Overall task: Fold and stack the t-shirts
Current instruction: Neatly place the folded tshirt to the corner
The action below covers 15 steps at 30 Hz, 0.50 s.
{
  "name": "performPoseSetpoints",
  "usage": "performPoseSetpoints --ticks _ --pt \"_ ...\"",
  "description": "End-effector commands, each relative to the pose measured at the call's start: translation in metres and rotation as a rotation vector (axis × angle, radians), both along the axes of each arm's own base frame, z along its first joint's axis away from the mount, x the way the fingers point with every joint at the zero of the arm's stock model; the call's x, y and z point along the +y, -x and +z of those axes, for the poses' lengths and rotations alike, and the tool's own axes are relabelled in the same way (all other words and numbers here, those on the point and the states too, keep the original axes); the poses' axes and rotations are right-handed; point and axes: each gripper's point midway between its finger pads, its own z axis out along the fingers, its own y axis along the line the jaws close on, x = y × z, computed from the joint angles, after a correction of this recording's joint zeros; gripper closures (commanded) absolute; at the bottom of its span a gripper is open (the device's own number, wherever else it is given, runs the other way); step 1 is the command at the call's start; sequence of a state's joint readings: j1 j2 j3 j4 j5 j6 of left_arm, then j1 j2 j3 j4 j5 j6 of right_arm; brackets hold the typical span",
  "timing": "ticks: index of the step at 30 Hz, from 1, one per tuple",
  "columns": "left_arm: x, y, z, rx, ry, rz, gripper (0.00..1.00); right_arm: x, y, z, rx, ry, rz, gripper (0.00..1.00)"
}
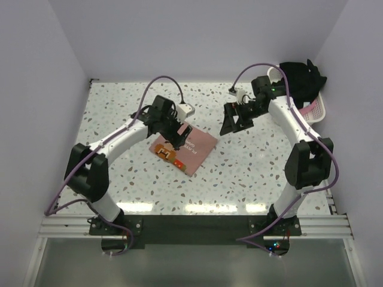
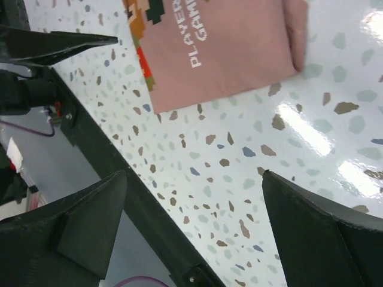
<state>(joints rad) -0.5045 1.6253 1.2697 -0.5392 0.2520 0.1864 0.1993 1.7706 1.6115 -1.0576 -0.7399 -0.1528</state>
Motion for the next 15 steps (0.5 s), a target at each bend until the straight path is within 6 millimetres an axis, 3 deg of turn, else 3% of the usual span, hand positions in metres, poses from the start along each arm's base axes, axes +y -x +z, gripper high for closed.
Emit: performPoseSetpoints --ticks 1,8,12,15 --pt "0.014 -0.024 -0.031 -0.072 -0.158 -0.036 0.0 -0.016 -0.007 0.009 -0.073 0.085 -0.053 0.01" --pt "0.007 -0.012 -0.094 0.038 -0.212 -0.034 0.0 -0.041 -0.007 -0.005 -0.129 0.228 -0.061 0.01" --pt "0.031 -0.005 -0.136 0.103 -0.303 0.032 0.0 -0.058 -0.008 -0.017 -0.14 0.296 -0.053 0.01" --pt "0.069 -0.023 -0.153 0.187 -0.299 0.168 0.0 -0.066 -0.008 -0.022 -0.141 0.323 -0.046 0.01"
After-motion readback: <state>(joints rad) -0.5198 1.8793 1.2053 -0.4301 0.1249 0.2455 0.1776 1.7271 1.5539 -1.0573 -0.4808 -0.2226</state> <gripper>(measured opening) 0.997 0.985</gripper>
